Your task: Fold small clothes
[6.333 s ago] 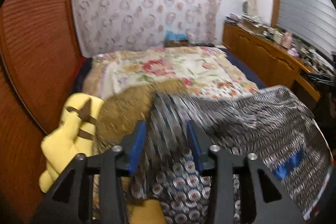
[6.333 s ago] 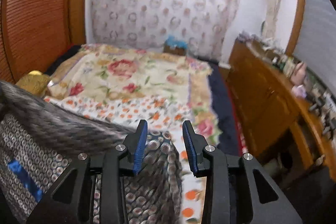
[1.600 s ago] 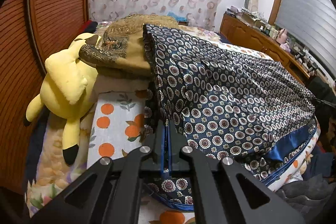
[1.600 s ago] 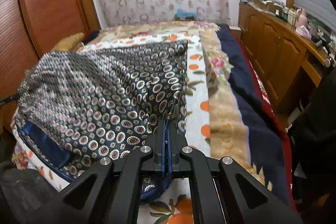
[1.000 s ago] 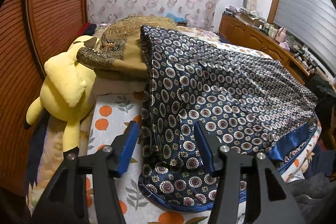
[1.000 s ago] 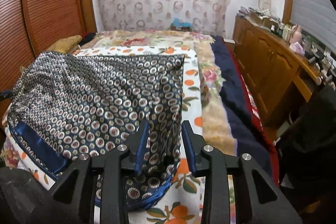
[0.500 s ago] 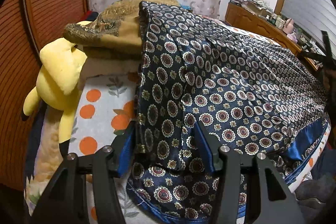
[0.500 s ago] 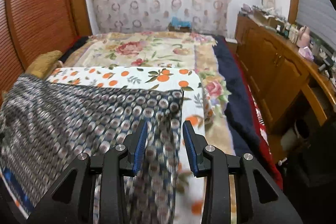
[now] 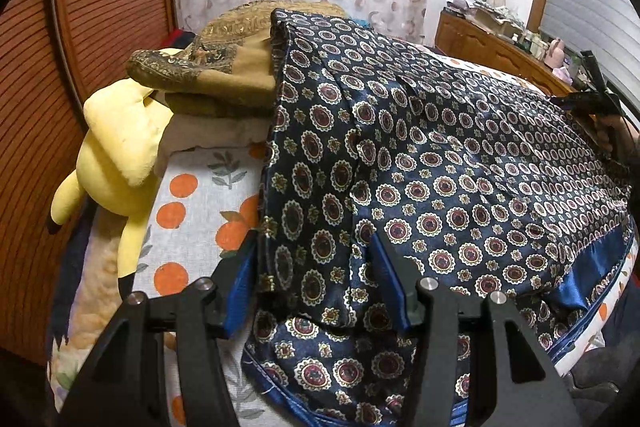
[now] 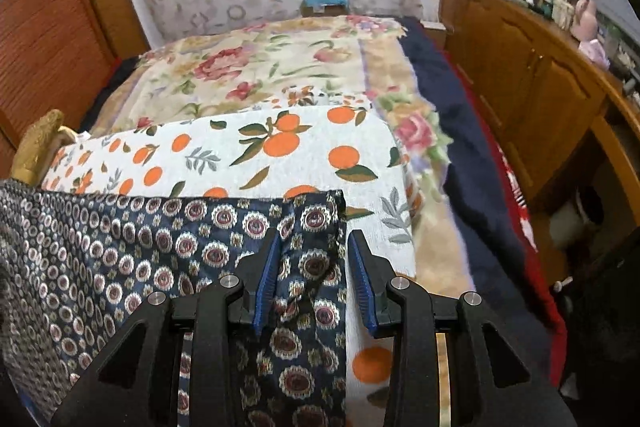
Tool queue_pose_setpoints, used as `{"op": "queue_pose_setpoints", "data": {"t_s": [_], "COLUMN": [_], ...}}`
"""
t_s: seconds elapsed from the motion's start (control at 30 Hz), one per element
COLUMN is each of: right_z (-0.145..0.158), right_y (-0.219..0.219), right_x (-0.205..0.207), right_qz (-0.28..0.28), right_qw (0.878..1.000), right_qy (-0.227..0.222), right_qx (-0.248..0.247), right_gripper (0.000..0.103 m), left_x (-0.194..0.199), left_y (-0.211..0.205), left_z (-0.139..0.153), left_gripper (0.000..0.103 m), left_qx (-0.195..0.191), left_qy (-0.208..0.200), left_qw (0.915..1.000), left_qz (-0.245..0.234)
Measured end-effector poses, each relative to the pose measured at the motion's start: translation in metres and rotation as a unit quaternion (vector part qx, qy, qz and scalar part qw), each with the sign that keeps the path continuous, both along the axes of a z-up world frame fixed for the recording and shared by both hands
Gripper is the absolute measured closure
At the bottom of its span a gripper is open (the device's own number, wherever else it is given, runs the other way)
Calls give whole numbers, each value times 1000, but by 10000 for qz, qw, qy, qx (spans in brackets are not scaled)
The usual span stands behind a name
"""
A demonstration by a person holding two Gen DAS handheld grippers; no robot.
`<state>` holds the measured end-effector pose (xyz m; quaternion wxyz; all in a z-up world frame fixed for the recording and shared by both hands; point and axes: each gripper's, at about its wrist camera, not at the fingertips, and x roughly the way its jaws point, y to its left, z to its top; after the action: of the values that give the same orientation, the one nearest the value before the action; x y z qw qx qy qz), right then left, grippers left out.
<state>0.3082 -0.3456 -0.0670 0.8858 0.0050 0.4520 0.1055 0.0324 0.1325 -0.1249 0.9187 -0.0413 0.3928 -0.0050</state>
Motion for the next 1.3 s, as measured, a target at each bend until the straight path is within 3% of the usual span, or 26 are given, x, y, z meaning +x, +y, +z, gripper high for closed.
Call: {"op": "queue_pose_setpoints", "data": {"t_s": [0.07,0.1,0.3,0.4,0.53,0.73,1.03,1.13,1.3], "right_z": [1,3,20,30,48,58,19,1,-16], "right_y": [1,3,7,11,17,44,87,94,99], "right_x": [0,-1,-6,-11,-24,-74,-171,-188,-206], "right_qz": [119,182,-112,-122,-58,484,1347,1462,1365], "right_qw": [9999,9998,9975,9957,9933,9921,9873,9860,9877], "right_qy": [-9,-68,-436,-552,-777,-912,-725,-591,-421], "right_qx": [58,-5,-548,-739,-857,-718,-432,-543,-643], "right_gripper": [92,95,95,89,73,60,52,47,46], "left_x": [-1,-1,-3,-3,-3,-5,-5,-4,-11], "left_y": [0,0,0,1,2,1,1,2,20], "left_z": [0,0,-1,-1,-1,-2,-2,-2,6], "left_gripper": [49,49,49,49,49,48,48,48,48], "left_qx": [20,31,20,10,7,2,-17,-71,-473], "left_qy": [-5,-10,-52,-79,-109,-162,-151,-111,-147], "left_qw": [10000,10000,10000,10000,9999,9999,9999,9999,9986], "left_qz": [10,15,29,24,22,27,25,26,170]}}
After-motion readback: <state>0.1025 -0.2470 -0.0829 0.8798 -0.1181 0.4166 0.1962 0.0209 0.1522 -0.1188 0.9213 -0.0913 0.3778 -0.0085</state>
